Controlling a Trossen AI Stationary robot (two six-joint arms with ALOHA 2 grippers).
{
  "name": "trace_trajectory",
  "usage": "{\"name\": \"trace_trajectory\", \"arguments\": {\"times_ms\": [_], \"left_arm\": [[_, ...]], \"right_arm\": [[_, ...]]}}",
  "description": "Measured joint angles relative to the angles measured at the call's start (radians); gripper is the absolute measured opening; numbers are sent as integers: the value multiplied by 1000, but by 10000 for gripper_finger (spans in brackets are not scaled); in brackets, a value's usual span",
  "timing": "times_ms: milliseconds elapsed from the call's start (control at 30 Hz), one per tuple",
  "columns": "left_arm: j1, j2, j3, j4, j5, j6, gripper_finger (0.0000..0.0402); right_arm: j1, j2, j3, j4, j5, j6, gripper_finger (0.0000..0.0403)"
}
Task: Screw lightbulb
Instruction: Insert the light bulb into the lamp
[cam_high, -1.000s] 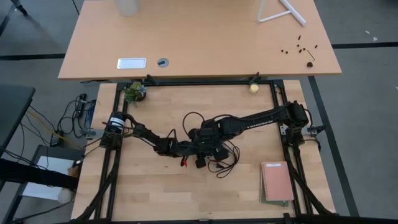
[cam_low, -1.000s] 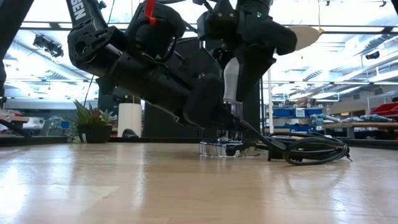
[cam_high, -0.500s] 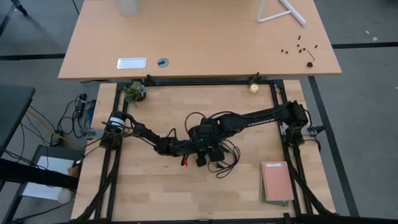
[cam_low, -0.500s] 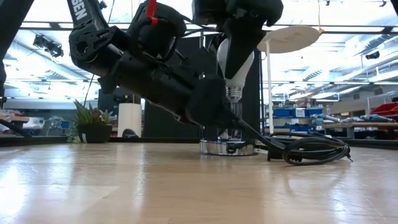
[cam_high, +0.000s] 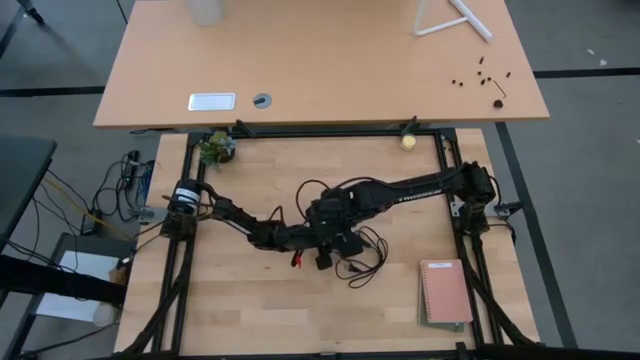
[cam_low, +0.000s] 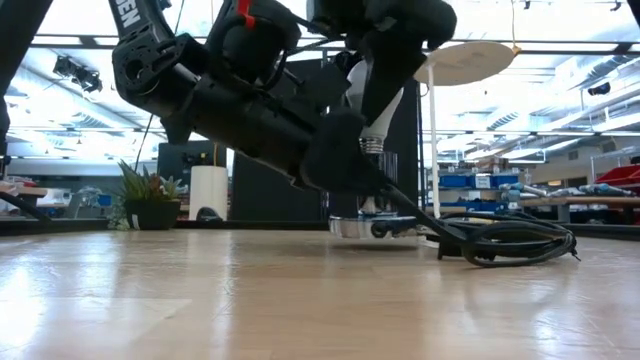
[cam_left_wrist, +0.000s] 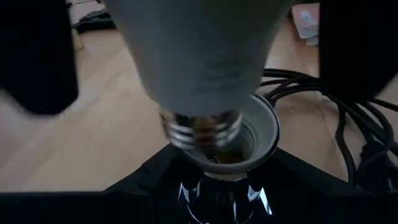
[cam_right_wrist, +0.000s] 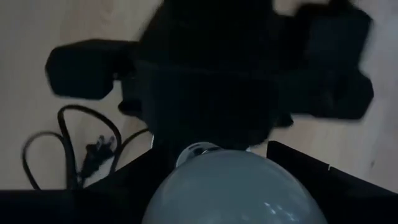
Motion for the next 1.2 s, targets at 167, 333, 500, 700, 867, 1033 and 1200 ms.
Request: {"name": "trace_trajectory", "arguments": {"times_ms": [167,333,500,700,867,1033,1200], "left_arm": [[-2,0,0,4,3,9,195],[-2,1,-1,33,11,9,195],[-3,2,-3,47,22,8,195],[-3,3,-4,45,10,-17,195],[-2,3,-4,41,-31,-46,195],[-3,3,-4,41,-74,-82,195],[-3,3,-4,42,-94,-123,195]], "right_arm": [[0,0,0,-15,-52,-106,270],[6,-1,-18,-16,-93,-180,269],[6,-3,-44,4,-99,-188,267],[3,-3,-54,22,-82,-63,266],[3,-3,-55,29,-10,88,266],[4,-3,-55,35,39,287,266],[3,-3,-55,36,52,474,266]]}}
